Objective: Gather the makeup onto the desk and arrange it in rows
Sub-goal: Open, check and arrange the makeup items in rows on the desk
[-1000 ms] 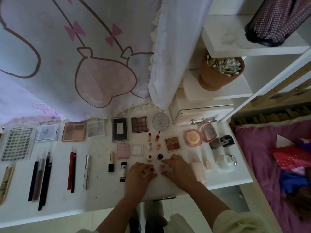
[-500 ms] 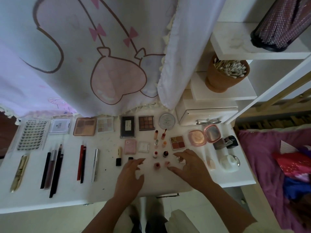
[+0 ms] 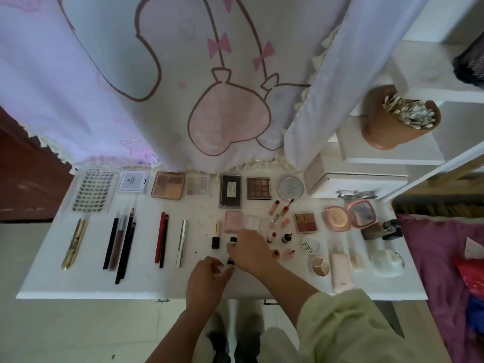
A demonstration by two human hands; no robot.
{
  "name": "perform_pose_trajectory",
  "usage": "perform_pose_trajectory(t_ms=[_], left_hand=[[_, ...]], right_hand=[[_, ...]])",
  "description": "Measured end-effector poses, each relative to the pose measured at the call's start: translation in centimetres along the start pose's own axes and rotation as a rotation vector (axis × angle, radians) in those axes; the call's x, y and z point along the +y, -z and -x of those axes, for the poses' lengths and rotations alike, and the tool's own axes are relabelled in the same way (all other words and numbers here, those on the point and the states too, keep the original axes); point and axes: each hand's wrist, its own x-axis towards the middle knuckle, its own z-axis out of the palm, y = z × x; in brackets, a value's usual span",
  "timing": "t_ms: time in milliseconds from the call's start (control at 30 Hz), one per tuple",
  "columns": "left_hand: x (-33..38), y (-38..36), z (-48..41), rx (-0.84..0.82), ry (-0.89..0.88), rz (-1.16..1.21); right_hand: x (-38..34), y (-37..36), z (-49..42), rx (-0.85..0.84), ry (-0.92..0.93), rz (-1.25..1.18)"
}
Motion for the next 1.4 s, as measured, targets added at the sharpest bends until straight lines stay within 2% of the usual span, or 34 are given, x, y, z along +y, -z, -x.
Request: perform_pose_trajectory(t_ms=[200,367,533,667,967,1067,1200,1400], left_hand=[[-0.3,0.4,-0.7,-0.080,0.002,-0.032],[-0.1,1.3,-1.1,-0.175,0.032,0.069],[0.5,3.2,-0.6,-0.320,0.251,0.657],[1.1,4.8,0.0,-0.388,0.241,0.840],[3.3,7.6,0.9,-0.445,0.095,0.891],[4.1,8.0,0.9,-0.412,0.072,0.919],[5.7,7.8,1.4,-0.396,-0.063,0.762],[7.1,6.4,1.6,-0.356,-0.146,0.571]], right_hand=[[-0.5,-1.5,-1.7,-0.081,-0.144,-0.063],[-0.1,-2.3,-1.7,-0.064,-0.236,-0.312],[0.3,-1.6,-0.2,0.033,-0.268,-0.614],[0.5,-0.9,1.0,0.041,-0.231,-0.762],[1.3,4.3,3.3,0.025,-0.117,-1.149],[1.9,5.6,4.3,-0.013,-0.043,-1.129],[2.5,6.1,4.9,-0.006,0.016,-1.069],[2.7,5.9,5.3,0.131,0.008,-0.841]])
